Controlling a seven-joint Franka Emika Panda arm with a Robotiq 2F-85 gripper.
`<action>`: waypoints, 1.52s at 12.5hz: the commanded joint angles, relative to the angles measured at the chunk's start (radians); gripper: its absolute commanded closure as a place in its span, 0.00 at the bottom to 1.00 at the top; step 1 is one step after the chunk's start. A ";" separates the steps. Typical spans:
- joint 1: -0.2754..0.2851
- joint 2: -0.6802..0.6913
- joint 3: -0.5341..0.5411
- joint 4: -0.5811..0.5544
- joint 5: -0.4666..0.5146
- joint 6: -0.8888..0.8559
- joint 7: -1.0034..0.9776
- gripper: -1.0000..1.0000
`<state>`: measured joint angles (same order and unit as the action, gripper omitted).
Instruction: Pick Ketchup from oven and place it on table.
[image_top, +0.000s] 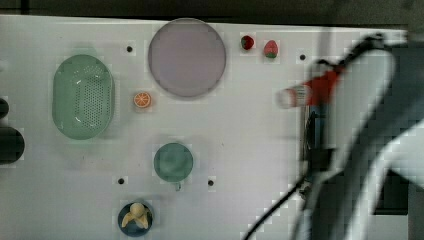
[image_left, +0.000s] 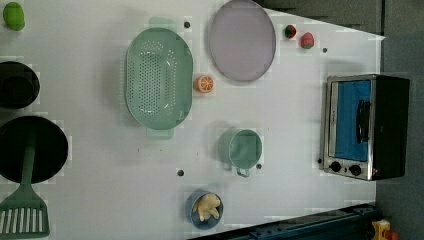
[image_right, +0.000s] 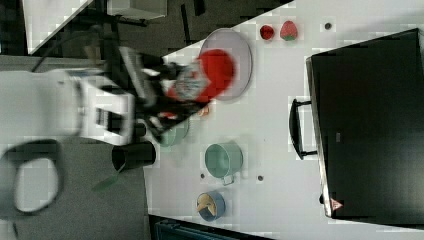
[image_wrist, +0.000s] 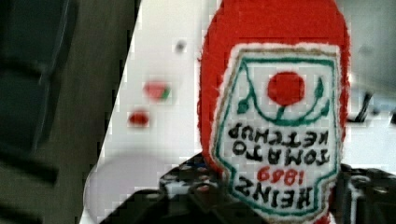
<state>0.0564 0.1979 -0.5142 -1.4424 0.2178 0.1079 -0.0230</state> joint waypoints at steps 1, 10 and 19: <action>0.102 0.009 0.097 0.004 -0.014 -0.058 0.024 0.37; 0.192 0.012 0.209 -0.390 -0.155 0.122 0.028 0.37; 0.197 0.144 0.236 -0.767 -0.153 0.691 0.036 0.32</action>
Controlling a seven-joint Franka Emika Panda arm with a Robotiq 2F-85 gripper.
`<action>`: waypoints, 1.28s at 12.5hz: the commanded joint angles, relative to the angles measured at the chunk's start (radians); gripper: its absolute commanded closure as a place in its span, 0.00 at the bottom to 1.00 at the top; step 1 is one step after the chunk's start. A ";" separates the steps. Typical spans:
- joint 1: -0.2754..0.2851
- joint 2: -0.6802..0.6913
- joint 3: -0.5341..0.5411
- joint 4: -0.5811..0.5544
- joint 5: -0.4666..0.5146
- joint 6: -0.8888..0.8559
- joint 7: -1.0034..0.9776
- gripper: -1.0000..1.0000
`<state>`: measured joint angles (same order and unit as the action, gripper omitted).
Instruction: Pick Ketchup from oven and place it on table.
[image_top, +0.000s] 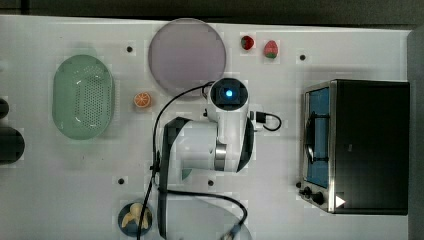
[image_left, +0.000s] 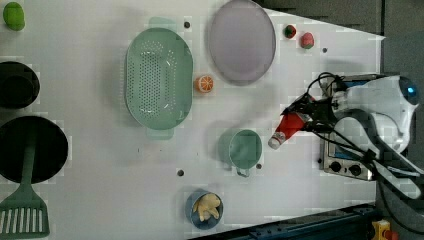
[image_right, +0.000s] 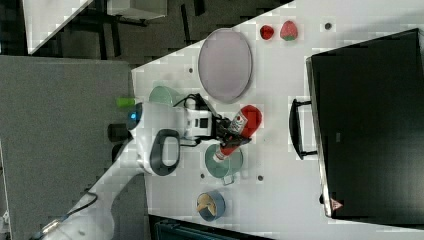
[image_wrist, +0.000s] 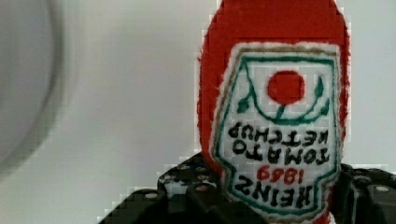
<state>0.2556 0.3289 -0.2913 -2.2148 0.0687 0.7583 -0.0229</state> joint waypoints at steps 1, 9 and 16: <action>-0.003 0.034 0.013 0.006 -0.003 0.046 0.036 0.22; -0.005 -0.157 -0.010 0.117 0.002 -0.102 0.037 0.00; -0.005 -0.345 -0.015 0.557 -0.096 -0.516 0.037 0.00</action>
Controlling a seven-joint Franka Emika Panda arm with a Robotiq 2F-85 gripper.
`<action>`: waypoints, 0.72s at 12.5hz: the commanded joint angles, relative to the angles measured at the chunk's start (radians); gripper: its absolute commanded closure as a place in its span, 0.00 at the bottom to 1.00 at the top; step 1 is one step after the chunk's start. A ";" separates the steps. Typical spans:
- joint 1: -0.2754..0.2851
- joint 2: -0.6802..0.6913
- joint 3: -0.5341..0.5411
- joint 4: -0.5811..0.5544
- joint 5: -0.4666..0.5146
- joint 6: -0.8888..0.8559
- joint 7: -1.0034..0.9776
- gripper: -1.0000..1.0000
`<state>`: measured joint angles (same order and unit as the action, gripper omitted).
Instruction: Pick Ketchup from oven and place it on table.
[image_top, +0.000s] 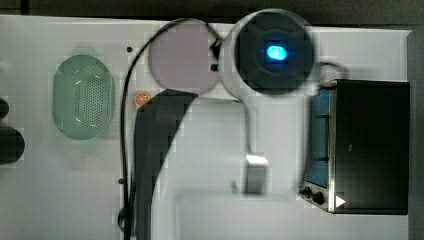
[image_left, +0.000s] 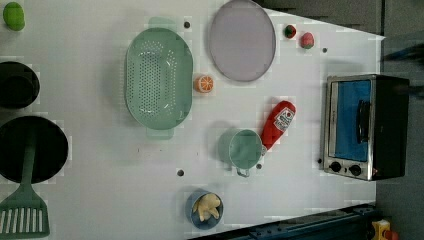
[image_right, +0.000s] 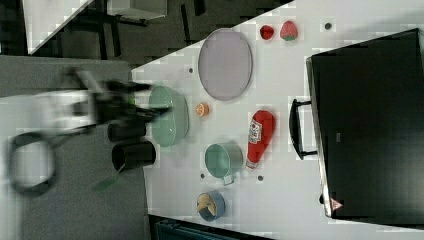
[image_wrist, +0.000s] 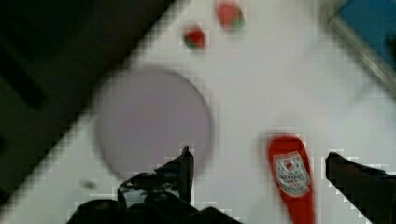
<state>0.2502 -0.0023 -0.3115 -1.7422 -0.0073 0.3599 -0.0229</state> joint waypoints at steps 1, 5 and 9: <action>0.000 -0.014 0.002 0.131 -0.033 -0.212 0.037 0.00; 0.000 -0.016 0.002 0.214 -0.033 -0.394 0.037 0.00; 0.001 -0.016 0.004 0.225 -0.033 -0.390 0.037 0.00</action>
